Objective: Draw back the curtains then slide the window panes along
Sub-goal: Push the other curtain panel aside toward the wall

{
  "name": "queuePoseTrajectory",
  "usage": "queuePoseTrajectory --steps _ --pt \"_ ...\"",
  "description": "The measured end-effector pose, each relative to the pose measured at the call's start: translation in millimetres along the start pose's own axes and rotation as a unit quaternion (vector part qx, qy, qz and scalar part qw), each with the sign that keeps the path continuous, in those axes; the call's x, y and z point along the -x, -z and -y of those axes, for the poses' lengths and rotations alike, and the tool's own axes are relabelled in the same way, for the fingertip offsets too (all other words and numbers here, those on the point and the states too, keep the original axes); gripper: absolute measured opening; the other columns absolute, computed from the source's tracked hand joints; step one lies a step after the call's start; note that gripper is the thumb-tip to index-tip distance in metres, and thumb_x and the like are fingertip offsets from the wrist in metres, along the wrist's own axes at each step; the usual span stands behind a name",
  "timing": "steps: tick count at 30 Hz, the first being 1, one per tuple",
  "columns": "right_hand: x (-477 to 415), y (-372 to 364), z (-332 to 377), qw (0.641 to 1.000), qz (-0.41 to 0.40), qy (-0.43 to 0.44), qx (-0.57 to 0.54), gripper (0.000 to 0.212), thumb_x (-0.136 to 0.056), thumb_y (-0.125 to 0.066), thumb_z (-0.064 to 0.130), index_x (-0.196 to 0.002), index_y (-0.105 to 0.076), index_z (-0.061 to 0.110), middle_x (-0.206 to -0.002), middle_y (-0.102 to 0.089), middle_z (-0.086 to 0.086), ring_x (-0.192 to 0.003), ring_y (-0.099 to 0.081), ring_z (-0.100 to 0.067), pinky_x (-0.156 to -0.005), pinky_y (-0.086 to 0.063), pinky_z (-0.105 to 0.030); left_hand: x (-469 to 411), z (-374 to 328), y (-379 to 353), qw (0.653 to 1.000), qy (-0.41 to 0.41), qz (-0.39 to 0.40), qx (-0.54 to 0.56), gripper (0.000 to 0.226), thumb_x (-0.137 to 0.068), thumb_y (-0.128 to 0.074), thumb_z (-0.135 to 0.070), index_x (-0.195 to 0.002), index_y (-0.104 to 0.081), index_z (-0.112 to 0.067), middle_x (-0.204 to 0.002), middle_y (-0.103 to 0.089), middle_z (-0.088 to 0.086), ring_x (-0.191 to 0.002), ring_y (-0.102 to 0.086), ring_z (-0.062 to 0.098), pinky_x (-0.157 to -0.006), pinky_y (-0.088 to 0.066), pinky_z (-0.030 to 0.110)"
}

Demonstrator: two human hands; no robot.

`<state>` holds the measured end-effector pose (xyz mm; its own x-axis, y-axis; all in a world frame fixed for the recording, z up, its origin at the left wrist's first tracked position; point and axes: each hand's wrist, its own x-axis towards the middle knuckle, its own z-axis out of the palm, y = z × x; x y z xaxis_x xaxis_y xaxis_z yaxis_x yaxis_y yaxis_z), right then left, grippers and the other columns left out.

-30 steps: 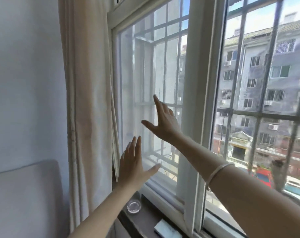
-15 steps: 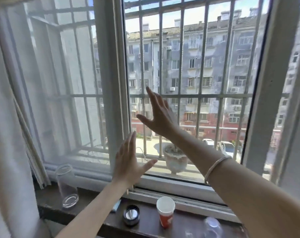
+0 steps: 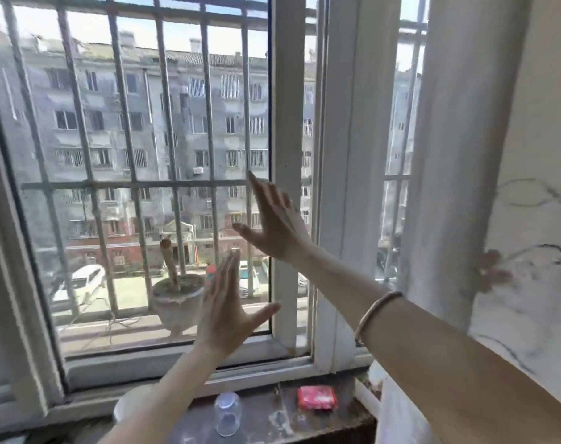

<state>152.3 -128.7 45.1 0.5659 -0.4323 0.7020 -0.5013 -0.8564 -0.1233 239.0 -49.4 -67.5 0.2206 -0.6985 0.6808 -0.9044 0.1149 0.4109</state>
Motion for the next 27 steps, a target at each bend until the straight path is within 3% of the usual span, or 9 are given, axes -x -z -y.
queuePoseTrajectory --steps 5,11,14,18,24,27 --pt "18.0 25.2 -27.5 0.996 0.017 0.008 0.087 0.090 -0.082 -0.058 0.046 -0.144 0.002 0.025 -0.150 -0.018 -0.012 -0.134 -0.020 -0.037 -0.109 -0.024 -0.053 1.8 -29.2 -36.3 0.998 -0.037 0.042 0.034 0.125 -0.051 -0.023 -0.094 -0.143 -0.003 -0.012 -0.154 -0.012 0.011 -0.140 -0.010 0.016 -0.115 -0.012 0.038" --pt "28.7 48.0 -44.8 0.973 -0.036 0.001 0.229 0.086 -0.083 -0.058 0.040 -0.144 0.001 0.024 -0.155 -0.008 -0.009 -0.141 -0.004 -0.032 -0.113 -0.002 -0.049 -8.5 -49.5 -69.6 0.986 -0.074 0.097 0.114 0.124 -0.047 -0.023 -0.095 -0.140 0.009 -0.021 -0.156 -0.003 0.005 -0.142 -0.007 0.017 -0.114 -0.008 0.033" --pt "30.9 57.9 -50.6 0.957 -0.060 -0.019 0.284 0.084 -0.084 -0.058 0.039 -0.144 -0.001 0.024 -0.155 -0.010 -0.010 -0.141 -0.007 -0.033 -0.113 -0.001 -0.049 -15.3 -65.6 -88.0 0.970 -0.118 0.127 0.167 0.117 -0.046 -0.026 -0.095 -0.132 0.020 -0.031 -0.154 0.006 -0.002 -0.143 -0.002 0.015 -0.116 -0.008 0.035" --pt "33.5 71.3 -55.2 0.932 -0.066 -0.064 0.351 0.081 -0.084 -0.057 0.038 -0.144 -0.004 0.024 -0.154 -0.014 -0.010 -0.141 -0.009 -0.033 -0.113 -0.005 -0.050 -23.4 -93.1 -107.2 0.933 -0.189 0.161 0.259 0.113 -0.054 -0.042 -0.086 -0.133 0.021 -0.036 -0.149 0.009 -0.013 -0.141 0.000 0.010 -0.113 -0.004 0.027" --pt "53.0 96.6 -56.9 0.883 -0.053 -0.123 0.450 0.079 -0.085 -0.055 0.037 -0.144 -0.005 0.023 -0.154 -0.015 -0.009 -0.141 -0.010 -0.032 -0.113 -0.006 -0.050 -31.3 -127.9 -121.2 0.904 -0.209 0.207 0.309 0.131 -0.044 -0.041 -0.091 -0.138 0.022 -0.026 -0.155 0.015 -0.001 -0.142 0.008 0.014 -0.117 -0.005 0.036" --pt "62.9 115.9 -57.0 0.853 -0.046 -0.151 0.497 0.080 -0.086 -0.054 0.040 -0.145 -0.003 0.022 -0.154 -0.012 -0.010 -0.141 -0.008 -0.034 -0.112 -0.003 -0.052 -29.8 -145.8 -126.1 0.893 -0.218 0.220 0.326 0.133 -0.047 -0.045 -0.087 -0.137 0.026 -0.021 -0.154 0.020 0.003 -0.141 0.015 0.014 -0.116 0.000 0.033"
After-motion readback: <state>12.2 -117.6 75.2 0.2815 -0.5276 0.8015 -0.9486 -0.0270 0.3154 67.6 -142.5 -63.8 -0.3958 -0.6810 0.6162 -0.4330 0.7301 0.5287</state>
